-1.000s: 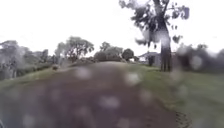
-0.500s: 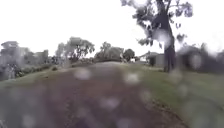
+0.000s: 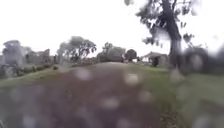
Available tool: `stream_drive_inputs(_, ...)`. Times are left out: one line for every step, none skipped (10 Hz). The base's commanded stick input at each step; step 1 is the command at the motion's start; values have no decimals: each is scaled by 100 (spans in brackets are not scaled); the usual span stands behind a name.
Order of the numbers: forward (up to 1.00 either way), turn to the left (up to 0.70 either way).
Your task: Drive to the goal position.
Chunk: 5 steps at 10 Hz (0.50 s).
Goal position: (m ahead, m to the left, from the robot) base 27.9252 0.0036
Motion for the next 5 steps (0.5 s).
stream_drive_inputs(100, 0)
stream_drive_inputs(100, 0)
stream_drive_inputs(100, 0)
stream_drive_inputs(100, 0)
stream_drive_inputs(100, -1)
